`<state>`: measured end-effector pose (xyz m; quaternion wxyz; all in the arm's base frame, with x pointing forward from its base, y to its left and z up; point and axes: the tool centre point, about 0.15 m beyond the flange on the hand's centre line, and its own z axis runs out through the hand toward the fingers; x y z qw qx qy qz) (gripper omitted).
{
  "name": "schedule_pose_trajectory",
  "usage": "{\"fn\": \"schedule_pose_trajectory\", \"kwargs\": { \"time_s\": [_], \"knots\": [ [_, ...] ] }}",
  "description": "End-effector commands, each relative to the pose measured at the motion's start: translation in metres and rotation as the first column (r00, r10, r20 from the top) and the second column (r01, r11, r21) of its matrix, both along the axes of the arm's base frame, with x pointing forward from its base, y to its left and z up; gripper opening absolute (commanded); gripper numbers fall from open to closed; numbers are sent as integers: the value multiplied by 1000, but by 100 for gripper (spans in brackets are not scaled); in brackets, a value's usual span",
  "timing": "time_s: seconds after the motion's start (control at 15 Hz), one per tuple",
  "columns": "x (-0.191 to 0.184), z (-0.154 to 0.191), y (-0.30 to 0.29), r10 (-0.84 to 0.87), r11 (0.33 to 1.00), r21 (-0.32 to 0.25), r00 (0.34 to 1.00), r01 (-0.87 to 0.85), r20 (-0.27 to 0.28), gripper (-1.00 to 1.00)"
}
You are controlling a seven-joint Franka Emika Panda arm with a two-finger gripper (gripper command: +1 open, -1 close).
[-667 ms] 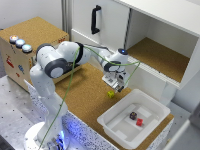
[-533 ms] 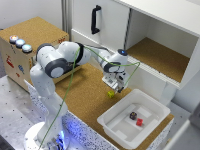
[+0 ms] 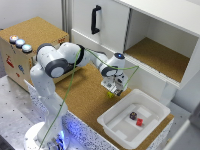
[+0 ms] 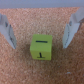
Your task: Lift the yellow block
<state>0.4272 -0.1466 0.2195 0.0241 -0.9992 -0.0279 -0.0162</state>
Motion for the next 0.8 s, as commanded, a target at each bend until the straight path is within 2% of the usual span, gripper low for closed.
{"fn": "schedule_pose_trajectory", "kwargs": {
  "time_s": [0.0,0.47,0.6,0.73],
  "knots": [
    [0,-21,3,-21,998,-63,1000,21,4,-100],
    [0,-18,-12,-25,996,-88,1000,25,1,-100],
    [2,-7,-9,-11,996,-85,1000,12,15,-100],
    [4,14,-4,-7,998,-70,999,10,53,-100]
  ]
}}
